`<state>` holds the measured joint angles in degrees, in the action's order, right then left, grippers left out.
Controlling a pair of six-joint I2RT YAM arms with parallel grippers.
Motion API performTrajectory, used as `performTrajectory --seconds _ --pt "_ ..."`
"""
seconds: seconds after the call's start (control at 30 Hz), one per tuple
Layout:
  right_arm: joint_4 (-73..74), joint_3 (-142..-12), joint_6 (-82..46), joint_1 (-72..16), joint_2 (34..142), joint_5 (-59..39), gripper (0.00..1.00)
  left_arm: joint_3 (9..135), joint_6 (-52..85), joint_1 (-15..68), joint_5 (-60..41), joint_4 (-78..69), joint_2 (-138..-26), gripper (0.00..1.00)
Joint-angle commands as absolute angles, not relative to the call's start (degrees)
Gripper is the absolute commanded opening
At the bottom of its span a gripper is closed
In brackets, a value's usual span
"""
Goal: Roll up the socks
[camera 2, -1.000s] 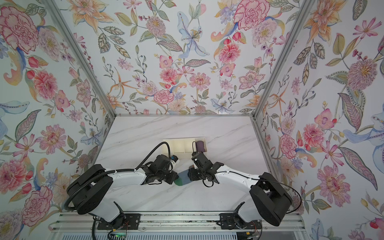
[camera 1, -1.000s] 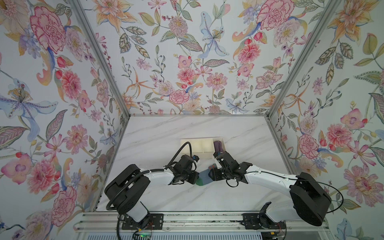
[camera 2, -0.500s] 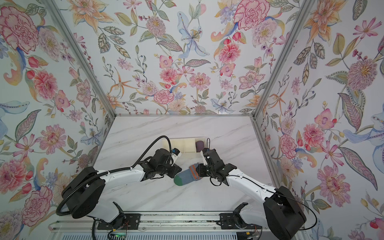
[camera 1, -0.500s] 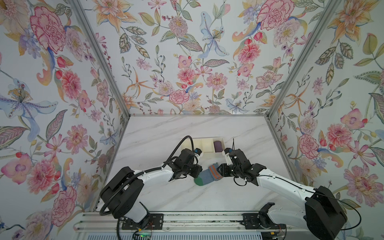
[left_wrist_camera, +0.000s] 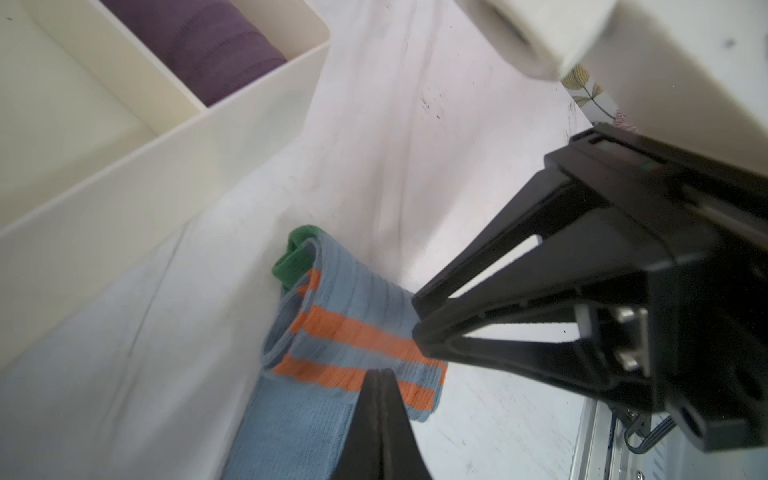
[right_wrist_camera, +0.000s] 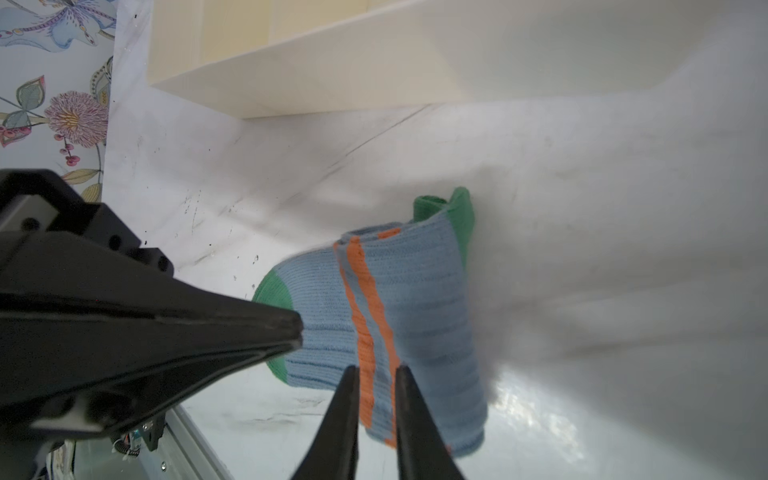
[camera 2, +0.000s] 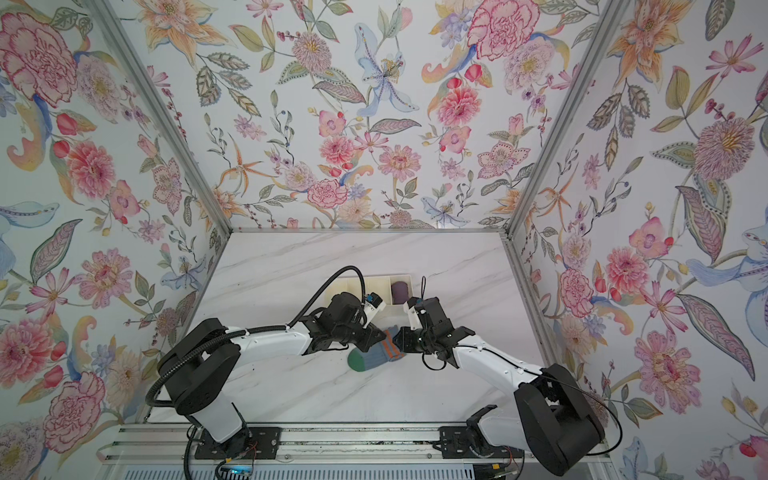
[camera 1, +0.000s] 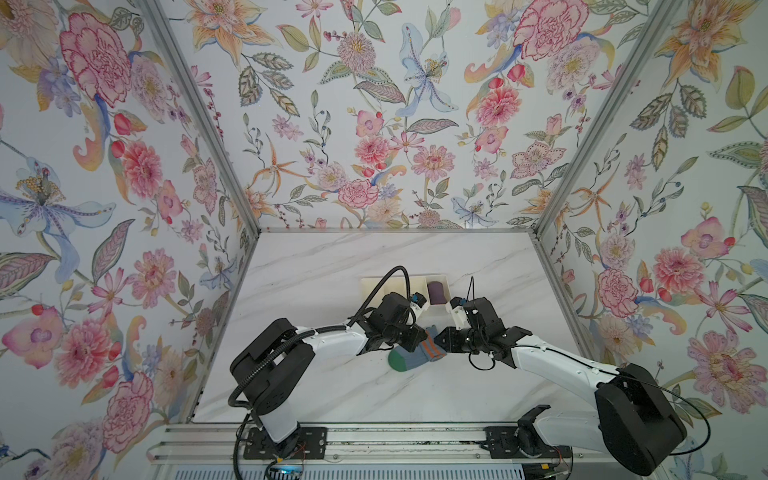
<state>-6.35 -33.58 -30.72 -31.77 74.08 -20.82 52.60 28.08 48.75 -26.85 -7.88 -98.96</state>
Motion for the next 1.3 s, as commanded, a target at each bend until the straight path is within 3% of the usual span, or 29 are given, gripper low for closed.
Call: performTrajectory --seconds 0.0,1.07,1.27 --pt "-4.7 -32.3 -31.3 -31.3 75.0 -23.3 0.19 54.3 28.5 49.1 -28.4 -9.4 -100.6 0.0" --pt "-3.3 -30.1 -30.6 -29.8 81.5 -26.3 0.18 54.6 26.1 48.6 -25.7 -8.8 -110.3 0.0" --pt "-2.9 -30.8 -30.5 -29.2 76.9 -29.0 0.24 53.8 25.7 48.6 -27.2 -10.4 -110.2 0.0"
